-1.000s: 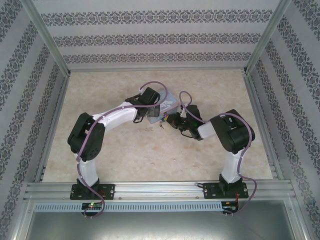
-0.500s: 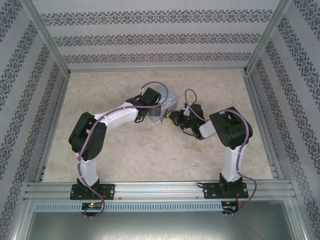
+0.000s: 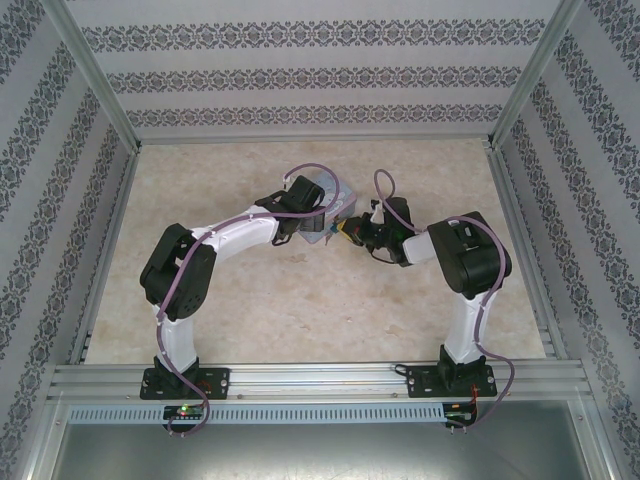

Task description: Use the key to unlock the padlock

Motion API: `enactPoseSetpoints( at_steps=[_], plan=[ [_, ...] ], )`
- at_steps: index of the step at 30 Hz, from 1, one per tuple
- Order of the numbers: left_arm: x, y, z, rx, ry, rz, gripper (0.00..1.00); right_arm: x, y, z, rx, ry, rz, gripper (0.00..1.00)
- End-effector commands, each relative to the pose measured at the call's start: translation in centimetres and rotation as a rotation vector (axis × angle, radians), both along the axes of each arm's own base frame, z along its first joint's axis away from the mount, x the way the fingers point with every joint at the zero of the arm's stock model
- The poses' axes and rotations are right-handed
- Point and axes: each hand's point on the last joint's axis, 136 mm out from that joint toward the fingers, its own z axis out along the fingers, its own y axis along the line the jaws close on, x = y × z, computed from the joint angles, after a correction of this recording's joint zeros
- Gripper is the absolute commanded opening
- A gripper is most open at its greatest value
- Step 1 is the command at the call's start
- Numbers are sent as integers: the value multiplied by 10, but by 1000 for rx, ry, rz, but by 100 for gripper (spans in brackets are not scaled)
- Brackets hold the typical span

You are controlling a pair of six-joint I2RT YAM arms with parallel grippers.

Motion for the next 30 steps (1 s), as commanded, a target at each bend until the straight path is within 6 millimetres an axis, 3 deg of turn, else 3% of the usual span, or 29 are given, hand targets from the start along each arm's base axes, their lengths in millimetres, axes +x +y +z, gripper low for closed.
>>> enactPoseSetpoints(
  at_steps=[1, 10, 14, 19, 30],
  plan=[
    [-48, 37, -65, 214, 250, -34, 97, 8, -34, -20, -155, 54, -85, 0],
    [-50, 37, -69, 216, 264, -33, 97, 24, -42, -11, -210, 44, -88, 0],
    [-51, 38, -69, 217, 266, -32, 97, 20, -46, -7, -202, 45, -92, 0],
    [-50, 33, -65, 186, 260, -34, 97, 2, -56, -8, -200, 62, -104, 0],
    [-46, 8, -27, 32, 215, -79, 100, -61, -83, -17, -209, 146, -141, 0]
  ],
)
